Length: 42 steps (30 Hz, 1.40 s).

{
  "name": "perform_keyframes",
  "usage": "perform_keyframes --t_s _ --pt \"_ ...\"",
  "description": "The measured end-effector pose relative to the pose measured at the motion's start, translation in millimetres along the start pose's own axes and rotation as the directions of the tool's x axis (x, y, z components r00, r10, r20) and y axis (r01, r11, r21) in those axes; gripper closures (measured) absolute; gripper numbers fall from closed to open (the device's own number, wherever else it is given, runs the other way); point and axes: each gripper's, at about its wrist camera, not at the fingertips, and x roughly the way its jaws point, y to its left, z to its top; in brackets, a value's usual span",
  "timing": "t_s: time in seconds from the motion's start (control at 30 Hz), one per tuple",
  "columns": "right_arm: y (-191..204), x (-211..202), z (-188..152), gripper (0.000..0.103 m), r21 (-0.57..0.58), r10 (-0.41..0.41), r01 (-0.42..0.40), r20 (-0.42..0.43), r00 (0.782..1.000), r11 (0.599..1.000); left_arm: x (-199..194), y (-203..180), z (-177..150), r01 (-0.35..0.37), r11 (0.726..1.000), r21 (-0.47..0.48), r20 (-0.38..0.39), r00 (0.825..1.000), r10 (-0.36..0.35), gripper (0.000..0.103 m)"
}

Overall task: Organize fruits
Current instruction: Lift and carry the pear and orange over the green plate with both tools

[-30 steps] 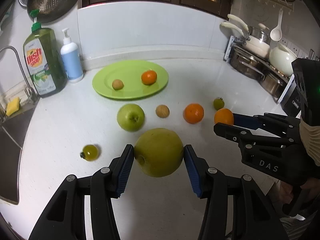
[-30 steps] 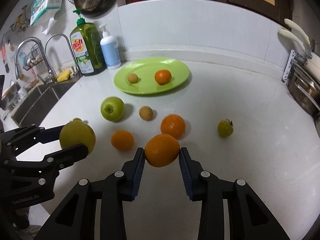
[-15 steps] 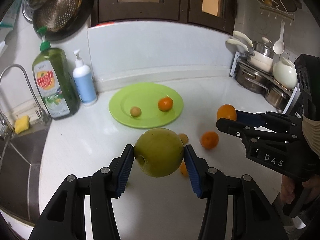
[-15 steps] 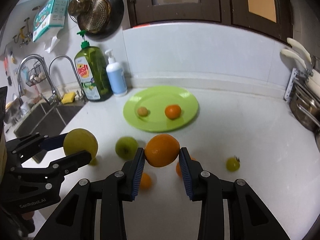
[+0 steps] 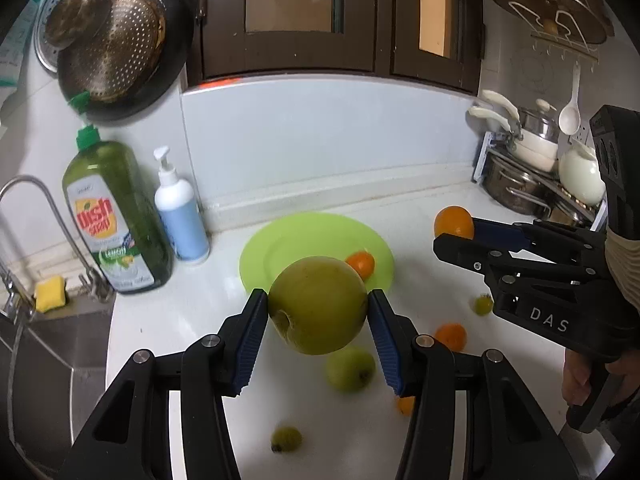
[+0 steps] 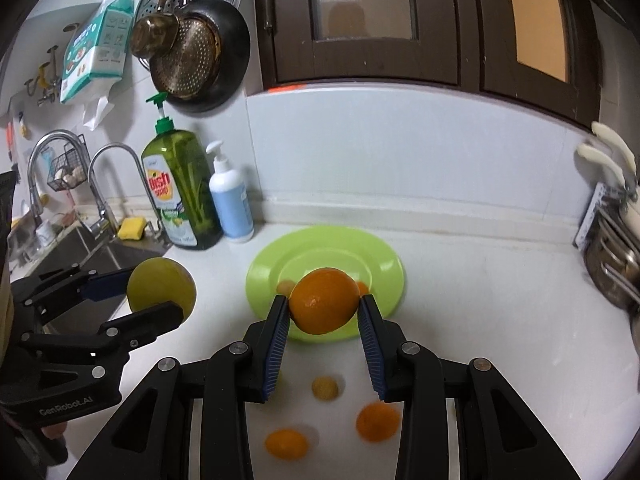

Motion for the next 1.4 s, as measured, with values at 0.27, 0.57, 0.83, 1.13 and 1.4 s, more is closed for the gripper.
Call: perform_keyframes --t_s 0.27,0.57,0.83,1.13,1.4 --pt "-5 26 33 0.067 -0.013 0.008 -0.008 -0.011 1.000 1.000 27 16 32 0.015 1.000 -0.003 -0.013 1.000 -0.015 0.053" --pt "-21 79 57 0.067 -0.016 0.013 -0.014 -0.089 0.996 1.000 75 31 55 0.025 1.000 -0.005 -0.067 0.997 -0.025 0.053" --pt "-38 129 68 0.067 -0.005 0.020 -0.021 -0.166 0.986 1.000 129 45 64 0.028 1.000 -0.013 -0.145 0.989 -0.029 0.053" --pt "-54 186 60 0.067 0.062 0.056 -0.039 -0.303 0.951 0.997 185 54 59 0.042 0.999 -0.027 -0.257 0.965 -0.048 0.053" --pt "-62 215 50 0.067 0.076 0.066 -0.039 -0.394 0.917 0.996 212 55 53 0.049 0.998 -0.027 -0.327 0.943 -0.056 0.053"
